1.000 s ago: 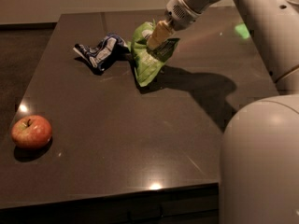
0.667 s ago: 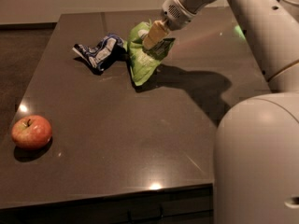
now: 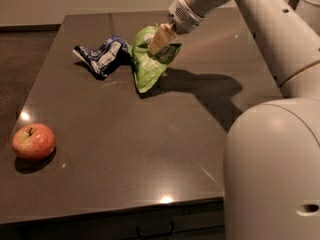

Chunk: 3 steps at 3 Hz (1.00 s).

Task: Move green rice chip bag near blue chip bag

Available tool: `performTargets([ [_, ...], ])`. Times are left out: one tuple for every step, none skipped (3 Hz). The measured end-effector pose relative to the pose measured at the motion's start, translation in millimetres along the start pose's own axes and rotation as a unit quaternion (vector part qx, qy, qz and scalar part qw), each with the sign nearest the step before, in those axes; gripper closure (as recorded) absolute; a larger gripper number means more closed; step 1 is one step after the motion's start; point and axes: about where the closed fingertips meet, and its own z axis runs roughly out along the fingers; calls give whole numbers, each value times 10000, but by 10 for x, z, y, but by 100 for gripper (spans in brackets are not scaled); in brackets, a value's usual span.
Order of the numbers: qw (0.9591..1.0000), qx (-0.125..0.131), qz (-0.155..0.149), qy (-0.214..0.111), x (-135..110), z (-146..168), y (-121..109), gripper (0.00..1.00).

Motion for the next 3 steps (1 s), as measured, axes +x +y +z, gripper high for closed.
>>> performTargets([
  [10000, -16, -1, 3, -7, 39, 0, 13],
  [10000, -32, -1, 7, -13, 77, -1, 0],
  [10000, -33, -2, 7, -14, 78, -1, 0],
])
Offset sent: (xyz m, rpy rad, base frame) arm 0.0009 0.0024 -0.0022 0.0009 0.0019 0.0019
